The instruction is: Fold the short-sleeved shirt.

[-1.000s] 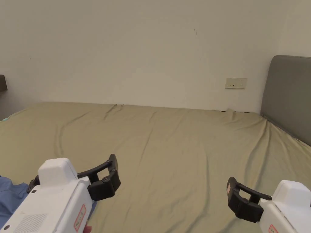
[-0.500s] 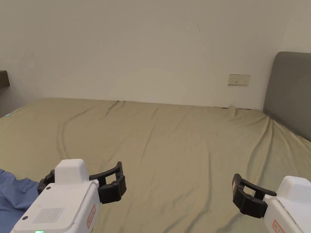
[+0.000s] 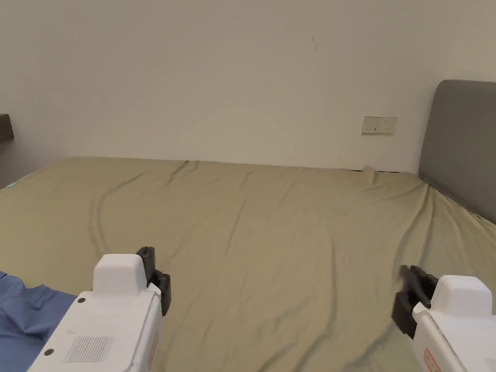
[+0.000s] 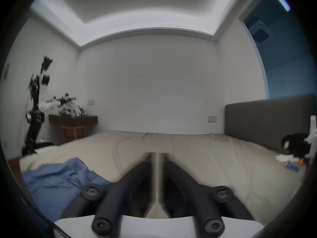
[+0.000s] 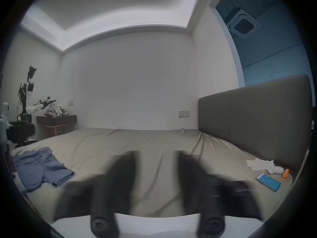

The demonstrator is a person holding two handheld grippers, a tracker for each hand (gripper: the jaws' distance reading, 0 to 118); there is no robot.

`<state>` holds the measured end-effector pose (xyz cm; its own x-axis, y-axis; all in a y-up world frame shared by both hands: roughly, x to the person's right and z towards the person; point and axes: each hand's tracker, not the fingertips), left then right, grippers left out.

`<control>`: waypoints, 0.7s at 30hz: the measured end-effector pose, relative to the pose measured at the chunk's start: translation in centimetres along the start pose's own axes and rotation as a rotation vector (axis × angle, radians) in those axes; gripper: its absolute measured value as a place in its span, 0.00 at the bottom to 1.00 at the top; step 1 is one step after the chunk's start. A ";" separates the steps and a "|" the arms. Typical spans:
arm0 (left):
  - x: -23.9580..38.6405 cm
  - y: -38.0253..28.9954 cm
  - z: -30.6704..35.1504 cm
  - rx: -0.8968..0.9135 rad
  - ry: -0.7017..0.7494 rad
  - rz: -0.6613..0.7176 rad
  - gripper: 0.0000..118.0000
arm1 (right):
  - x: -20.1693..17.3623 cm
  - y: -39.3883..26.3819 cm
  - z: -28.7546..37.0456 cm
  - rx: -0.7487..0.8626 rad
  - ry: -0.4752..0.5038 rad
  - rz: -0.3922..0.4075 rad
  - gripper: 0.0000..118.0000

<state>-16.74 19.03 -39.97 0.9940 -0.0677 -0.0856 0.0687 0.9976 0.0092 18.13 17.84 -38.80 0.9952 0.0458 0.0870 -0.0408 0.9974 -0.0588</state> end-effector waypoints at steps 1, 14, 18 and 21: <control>0.1 -0.1 0.3 0.023 0.003 0.003 0.00 | 0.2 -0.2 0.2 -0.022 -0.068 -0.010 0.01; -5.4 -0.7 2.3 -0.023 0.074 0.010 0.00 | -4.6 1.5 -1.9 -0.002 0.220 -0.031 0.01; -10.5 -0.3 3.6 -0.031 0.226 0.058 0.00 | -9.8 1.7 -2.5 0.023 0.407 -0.004 0.01; -13.8 -0.5 5.1 -0.038 0.311 0.044 0.00 | -13.7 1.9 -2.8 0.026 0.510 -0.028 0.01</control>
<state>-30.02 19.41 -33.75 0.9219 -0.0228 -0.3868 0.0174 0.9997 -0.0175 4.72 18.99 -42.86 0.9125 -0.0074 -0.4090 -0.0090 0.9992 -0.0382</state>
